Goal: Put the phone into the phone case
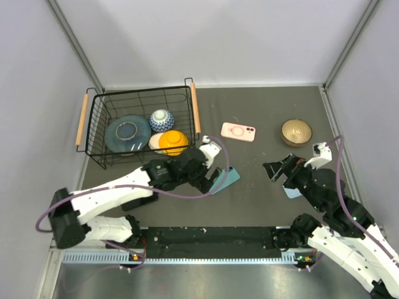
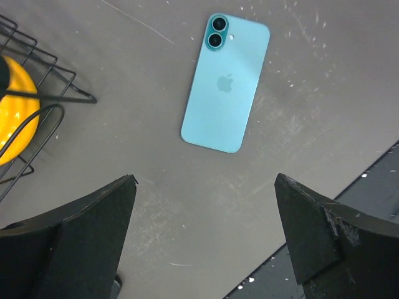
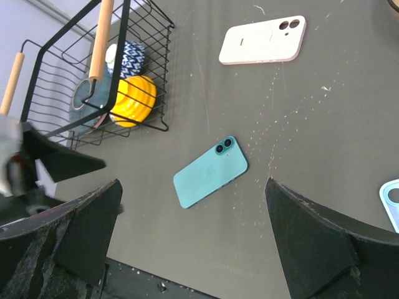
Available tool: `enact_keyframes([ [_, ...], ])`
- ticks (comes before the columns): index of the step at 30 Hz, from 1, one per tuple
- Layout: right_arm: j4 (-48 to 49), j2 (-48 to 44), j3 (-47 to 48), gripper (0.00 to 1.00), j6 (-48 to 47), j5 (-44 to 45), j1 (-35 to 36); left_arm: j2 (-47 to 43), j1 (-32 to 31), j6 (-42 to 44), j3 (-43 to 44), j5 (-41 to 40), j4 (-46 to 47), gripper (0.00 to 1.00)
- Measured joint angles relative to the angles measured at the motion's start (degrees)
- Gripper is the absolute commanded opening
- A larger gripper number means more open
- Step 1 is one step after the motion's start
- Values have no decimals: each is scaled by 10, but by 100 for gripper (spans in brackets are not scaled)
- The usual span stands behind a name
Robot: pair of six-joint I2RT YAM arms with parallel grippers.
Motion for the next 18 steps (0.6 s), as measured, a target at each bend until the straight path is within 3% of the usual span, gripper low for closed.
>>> enact_keyframes([
  [9,-3,-98,-7,99,-12,-22,0,207,-30,73,97,-49,-14,99],
  [18,-7,-154,-19,99,-30,-41,0,326,-30,127,149,-41,-8,99],
])
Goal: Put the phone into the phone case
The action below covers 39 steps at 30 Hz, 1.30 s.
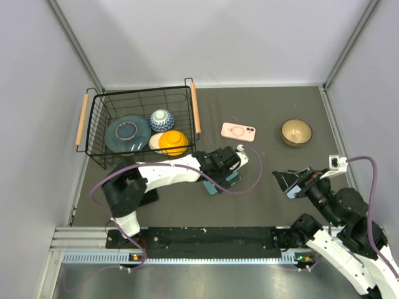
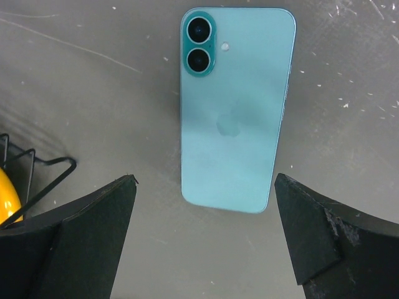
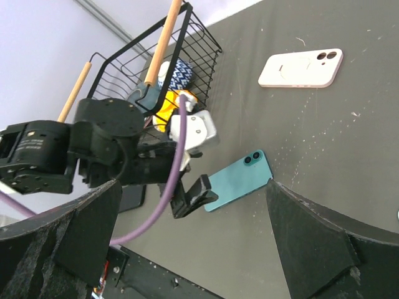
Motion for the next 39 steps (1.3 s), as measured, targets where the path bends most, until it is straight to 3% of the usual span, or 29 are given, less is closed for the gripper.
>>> enact_keyframes([
  [16,-2,-11,0,99,-7,-3,0,90,2,18,35,20,10,94],
  [31,-5,-11,0,99,-7,-2,0,117,51,-3,61,119,-4,86],
  [39,-5,-11,0,99,-6,-3,0,126,53,-5,72,137,-15,73],
])
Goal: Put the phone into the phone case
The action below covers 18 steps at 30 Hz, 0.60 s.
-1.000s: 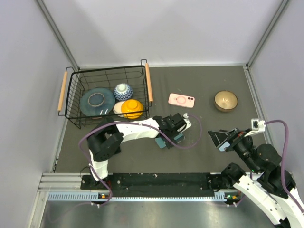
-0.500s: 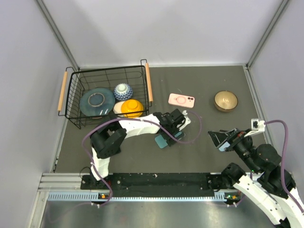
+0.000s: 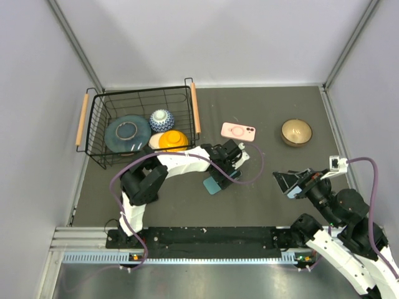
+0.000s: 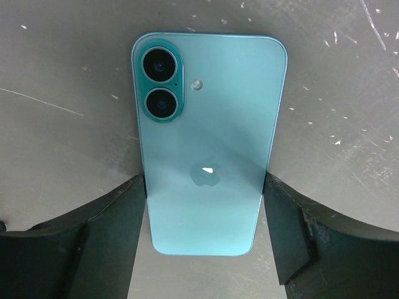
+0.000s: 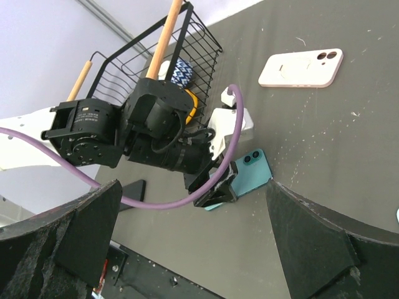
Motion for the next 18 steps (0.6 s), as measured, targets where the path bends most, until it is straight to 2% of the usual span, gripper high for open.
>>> enact_keyframes([
  [4,4,-1,-16,98,0,-5,0,0,0,-5,0,3,0,66],
  [8,9,-3,-54,97,-1,-24,0,0,5,-12,0,14,0,54],
  [13,28,-3,-109,91,22,-41,0,-5,24,-42,-2,53,6,51],
  [18,68,-2,-189,85,89,-43,0,-27,60,-83,-35,152,37,50],
])
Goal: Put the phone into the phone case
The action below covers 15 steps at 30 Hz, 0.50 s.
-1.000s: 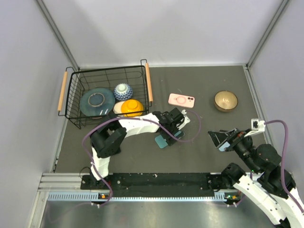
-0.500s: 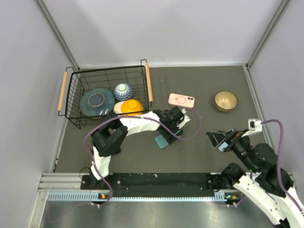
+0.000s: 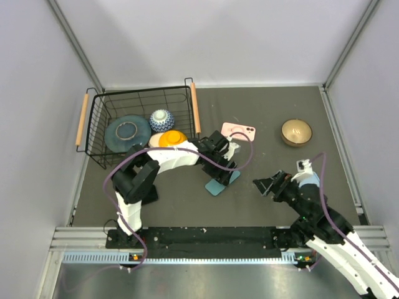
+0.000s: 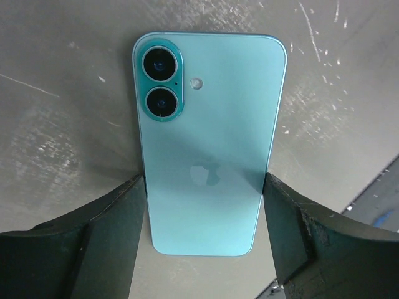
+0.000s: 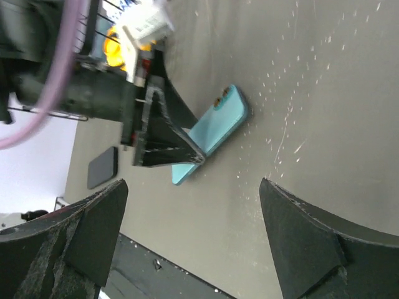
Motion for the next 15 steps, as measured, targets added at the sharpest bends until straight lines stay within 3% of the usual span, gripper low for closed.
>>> enact_keyframes([
  [6,104,103,-95,71,83,-13,0,-8,23,-29,-22,77,21,48],
  [11,199,256,-100,67,138,-14,0,-11,22,-42,-38,122,44,48],
  [15,298,363,-99,55,165,-21,0,-13,22,-46,-52,153,66,48],
])
